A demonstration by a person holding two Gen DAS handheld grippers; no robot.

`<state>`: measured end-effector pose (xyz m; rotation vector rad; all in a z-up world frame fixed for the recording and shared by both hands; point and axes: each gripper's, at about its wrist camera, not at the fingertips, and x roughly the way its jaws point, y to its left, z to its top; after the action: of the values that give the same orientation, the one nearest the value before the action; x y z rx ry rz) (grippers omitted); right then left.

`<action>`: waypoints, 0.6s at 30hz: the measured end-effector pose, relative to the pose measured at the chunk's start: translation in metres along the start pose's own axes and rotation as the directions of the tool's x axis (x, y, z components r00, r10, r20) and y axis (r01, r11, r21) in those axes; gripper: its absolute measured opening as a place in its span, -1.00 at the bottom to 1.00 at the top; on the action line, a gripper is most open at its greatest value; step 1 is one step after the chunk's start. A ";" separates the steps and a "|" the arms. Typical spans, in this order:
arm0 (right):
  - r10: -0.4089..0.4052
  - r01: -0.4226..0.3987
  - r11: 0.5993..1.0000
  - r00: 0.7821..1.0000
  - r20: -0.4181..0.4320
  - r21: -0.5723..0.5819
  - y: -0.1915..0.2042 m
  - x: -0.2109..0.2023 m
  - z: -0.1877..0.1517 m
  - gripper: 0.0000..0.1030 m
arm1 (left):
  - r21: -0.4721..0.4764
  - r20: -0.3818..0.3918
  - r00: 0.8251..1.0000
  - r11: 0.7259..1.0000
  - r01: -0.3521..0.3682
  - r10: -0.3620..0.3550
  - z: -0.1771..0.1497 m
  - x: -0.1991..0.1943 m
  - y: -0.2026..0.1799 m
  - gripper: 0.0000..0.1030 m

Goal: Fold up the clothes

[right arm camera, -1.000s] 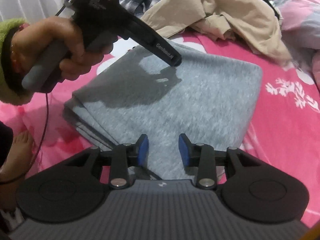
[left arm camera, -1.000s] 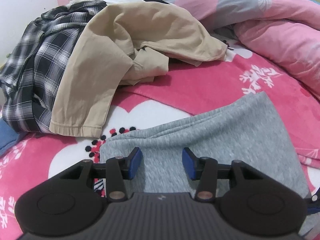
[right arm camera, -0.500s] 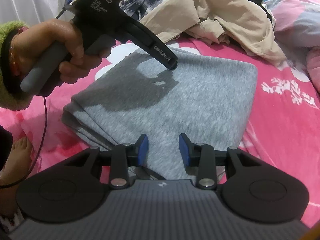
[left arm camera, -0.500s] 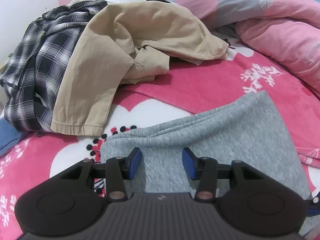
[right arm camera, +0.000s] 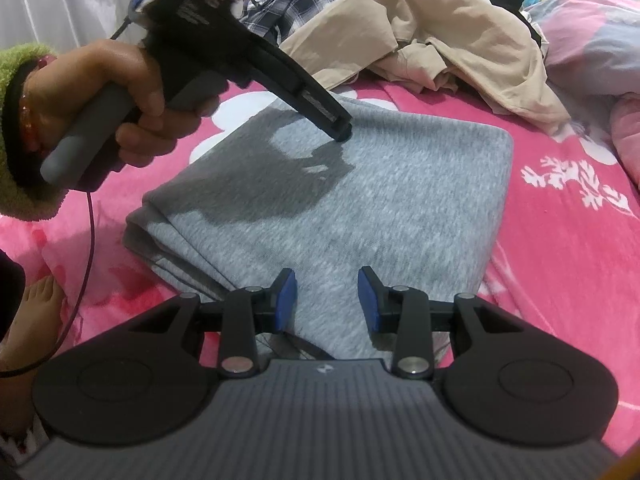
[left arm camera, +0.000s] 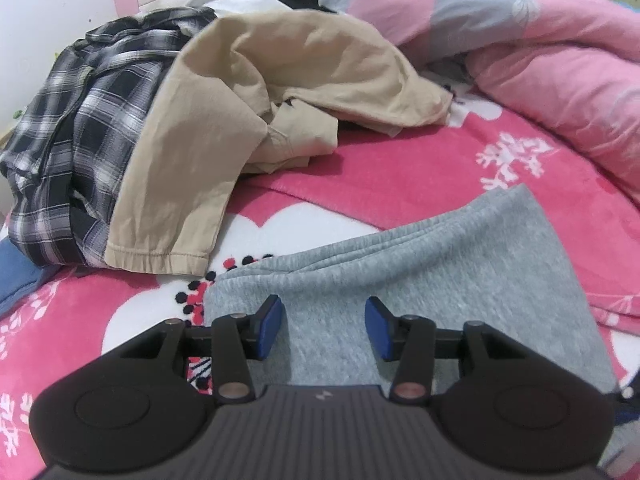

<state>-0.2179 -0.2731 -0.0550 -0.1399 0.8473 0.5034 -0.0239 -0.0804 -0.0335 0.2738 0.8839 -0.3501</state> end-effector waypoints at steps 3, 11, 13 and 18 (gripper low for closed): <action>0.002 -0.002 1.000 1.000 0.008 0.004 0.000 0.000 -0.001 -0.34 | -0.054 0.029 0.999 0.998 0.022 -0.020 -0.009 -0.016 0.017 0.00; 0.022 -0.022 0.999 0.999 0.025 0.024 -0.003 -0.003 -0.001 -0.32 | -0.271 0.041 0.987 0.949 0.162 -0.156 -0.047 -0.048 0.084 0.04; 0.070 -0.072 0.995 0.997 0.034 0.070 -0.013 -0.010 0.001 -0.22 | -0.314 0.034 0.975 0.923 0.221 -0.221 -0.060 -0.049 0.095 0.04; 0.160 -0.223 0.873 0.971 0.178 0.434 -0.079 -0.032 -0.014 0.15 | -0.394 0.024 0.927 0.848 0.353 -0.375 -0.085 -0.036 0.108 0.05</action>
<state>-0.2071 -0.3582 -0.0465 0.4099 0.8266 0.4827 -0.0609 0.0561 -0.0470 -0.2661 1.0393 -0.5092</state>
